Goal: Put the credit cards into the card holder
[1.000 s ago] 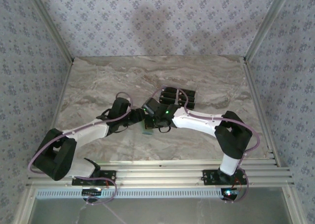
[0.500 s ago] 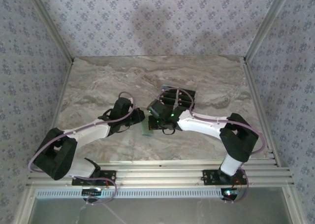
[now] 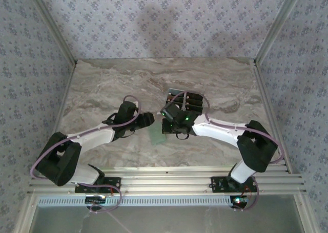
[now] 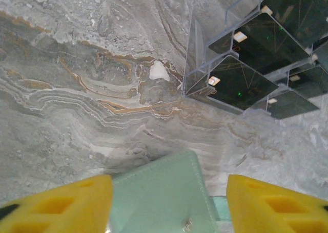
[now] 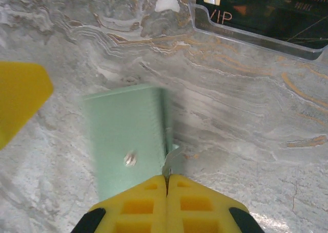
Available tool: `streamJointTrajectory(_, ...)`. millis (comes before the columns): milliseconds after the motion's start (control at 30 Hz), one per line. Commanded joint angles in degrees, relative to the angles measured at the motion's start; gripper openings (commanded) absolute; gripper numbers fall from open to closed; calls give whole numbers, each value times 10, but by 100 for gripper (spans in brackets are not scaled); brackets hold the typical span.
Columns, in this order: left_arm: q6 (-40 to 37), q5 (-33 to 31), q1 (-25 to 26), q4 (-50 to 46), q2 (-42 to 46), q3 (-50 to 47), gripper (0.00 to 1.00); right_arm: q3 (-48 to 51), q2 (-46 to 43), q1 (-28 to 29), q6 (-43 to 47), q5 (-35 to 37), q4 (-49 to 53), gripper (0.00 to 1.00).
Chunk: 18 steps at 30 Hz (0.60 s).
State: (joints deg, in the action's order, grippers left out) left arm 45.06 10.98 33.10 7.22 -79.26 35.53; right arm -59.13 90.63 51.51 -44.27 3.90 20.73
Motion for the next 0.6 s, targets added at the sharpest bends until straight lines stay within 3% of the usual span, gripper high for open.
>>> streamJointTrajectory(0,-19,-17,-1,-23,3,-2,70,11,-26,3,8,-20,5,0)
streamJointTrajectory(567,-36,-20,-1,-67,60,-10,80,-37,-50,27,6,-50,7,0)
